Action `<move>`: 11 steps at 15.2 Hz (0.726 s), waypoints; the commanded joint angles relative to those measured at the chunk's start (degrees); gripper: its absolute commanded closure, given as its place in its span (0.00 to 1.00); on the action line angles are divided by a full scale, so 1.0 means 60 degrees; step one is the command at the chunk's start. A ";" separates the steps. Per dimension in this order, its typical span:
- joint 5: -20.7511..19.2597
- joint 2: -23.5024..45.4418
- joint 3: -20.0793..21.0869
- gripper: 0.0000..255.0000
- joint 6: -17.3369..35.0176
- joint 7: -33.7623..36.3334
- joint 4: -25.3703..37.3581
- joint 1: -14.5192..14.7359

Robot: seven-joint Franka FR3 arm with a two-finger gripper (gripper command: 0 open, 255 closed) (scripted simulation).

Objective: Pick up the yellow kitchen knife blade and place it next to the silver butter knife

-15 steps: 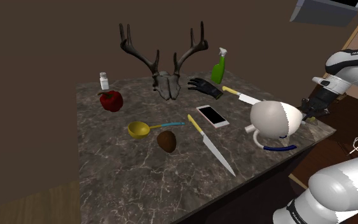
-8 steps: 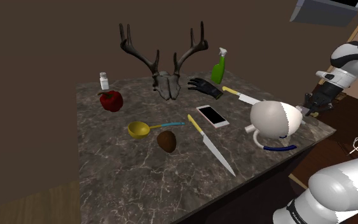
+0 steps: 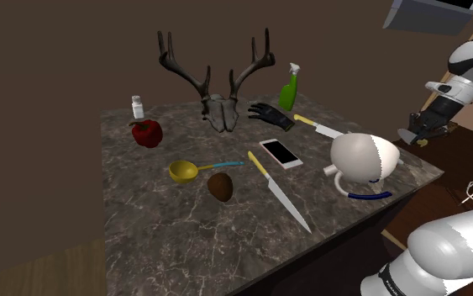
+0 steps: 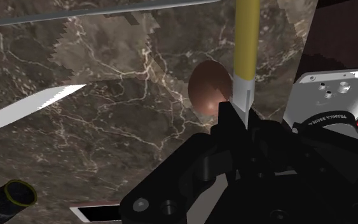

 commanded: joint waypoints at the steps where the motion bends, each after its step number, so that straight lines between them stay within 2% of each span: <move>1: 0.0000 -0.0038 0.0047 1.00 -0.0254 0.0063 0.0223 0.0007; 11: 0.0099 0.0018 0.0168 1.00 -0.1501 0.0261 0.1537 0.0094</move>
